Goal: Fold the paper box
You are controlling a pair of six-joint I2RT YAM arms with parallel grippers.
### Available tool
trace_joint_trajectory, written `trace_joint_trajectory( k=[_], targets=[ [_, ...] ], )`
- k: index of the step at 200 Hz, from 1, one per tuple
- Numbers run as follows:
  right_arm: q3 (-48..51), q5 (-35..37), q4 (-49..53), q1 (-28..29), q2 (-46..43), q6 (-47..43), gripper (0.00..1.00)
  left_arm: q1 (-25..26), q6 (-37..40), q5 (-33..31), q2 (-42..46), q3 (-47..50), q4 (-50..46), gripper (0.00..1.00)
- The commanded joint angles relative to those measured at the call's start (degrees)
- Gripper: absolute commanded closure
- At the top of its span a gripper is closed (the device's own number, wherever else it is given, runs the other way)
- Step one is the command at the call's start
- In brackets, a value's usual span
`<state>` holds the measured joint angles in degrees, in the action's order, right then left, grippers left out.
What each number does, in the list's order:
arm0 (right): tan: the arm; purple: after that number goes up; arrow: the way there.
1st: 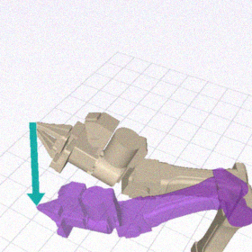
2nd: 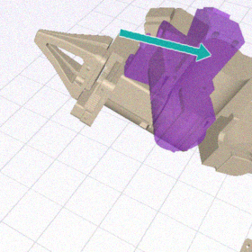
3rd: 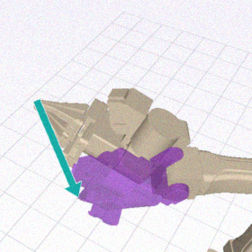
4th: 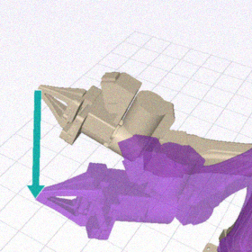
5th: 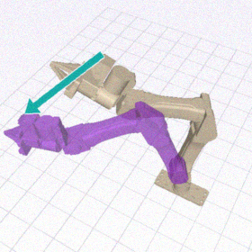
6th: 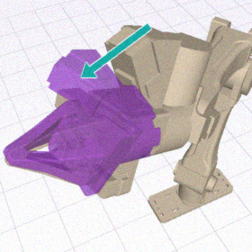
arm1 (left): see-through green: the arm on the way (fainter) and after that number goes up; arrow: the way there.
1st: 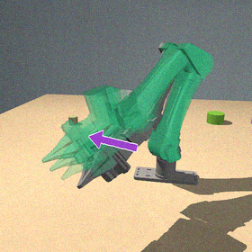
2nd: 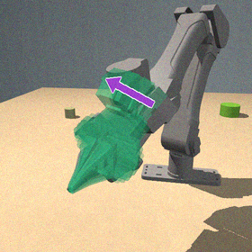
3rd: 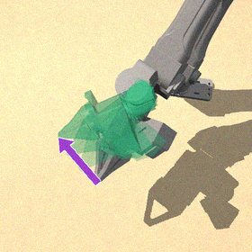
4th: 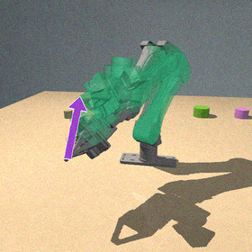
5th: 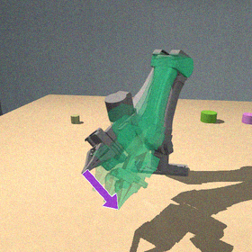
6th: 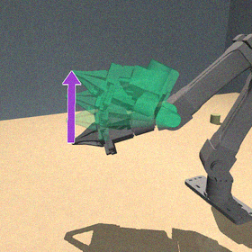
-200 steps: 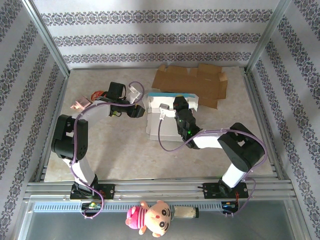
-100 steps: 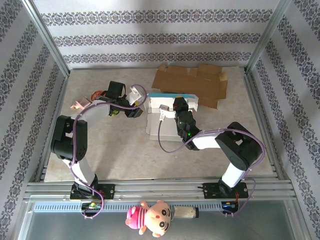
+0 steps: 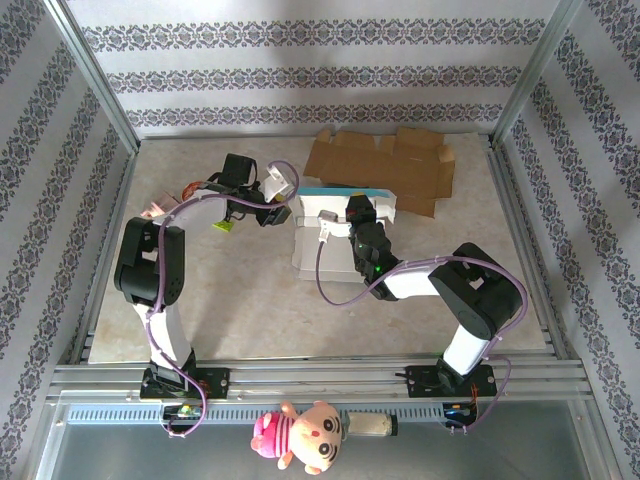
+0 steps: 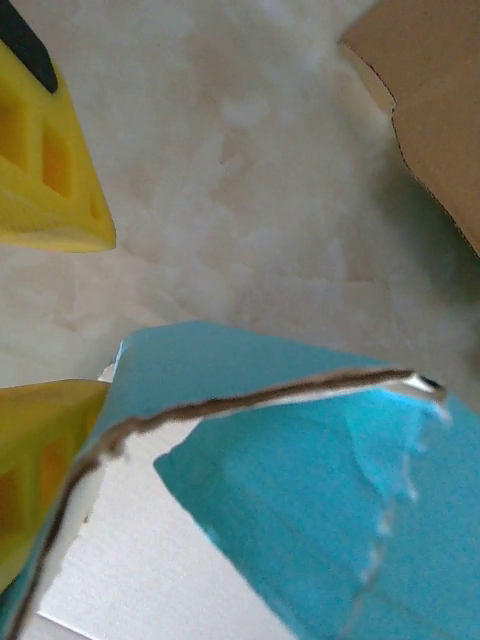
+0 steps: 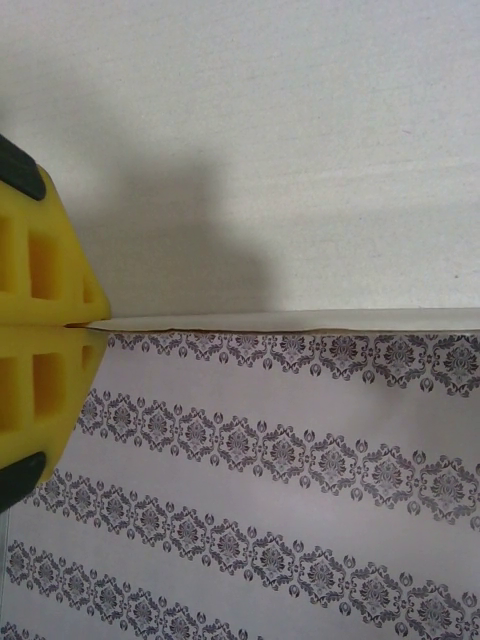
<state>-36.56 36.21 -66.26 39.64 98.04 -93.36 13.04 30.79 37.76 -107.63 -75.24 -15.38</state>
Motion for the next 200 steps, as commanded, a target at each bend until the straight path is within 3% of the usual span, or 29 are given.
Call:
trace_joint_trajectory(
  k=[1,76,143,200],
  targets=[
    [-0.36,0.97,-1.94,0.12,0.48,0.84,0.95,0.56,-1.37,3.54,-1.21,-0.74,1.26,0.63],
    [-0.70,1.46,-1.88,0.54,1.54,2.03,0.95,2.53,-9.95,5.67,-1.59,0.69,8.95,0.68],
    [0.43,2.44,-1.55,1.21,2.24,3.29,0.95,3.14,-16.75,-5.65,-3.69,-0.20,10.05,0.64],
    [-0.43,2.24,1.99,1.26,3.84,8.51,0.94,5.16,-19.58,-5.40,-3.58,1.66,18.02,0.57]
  ],
)
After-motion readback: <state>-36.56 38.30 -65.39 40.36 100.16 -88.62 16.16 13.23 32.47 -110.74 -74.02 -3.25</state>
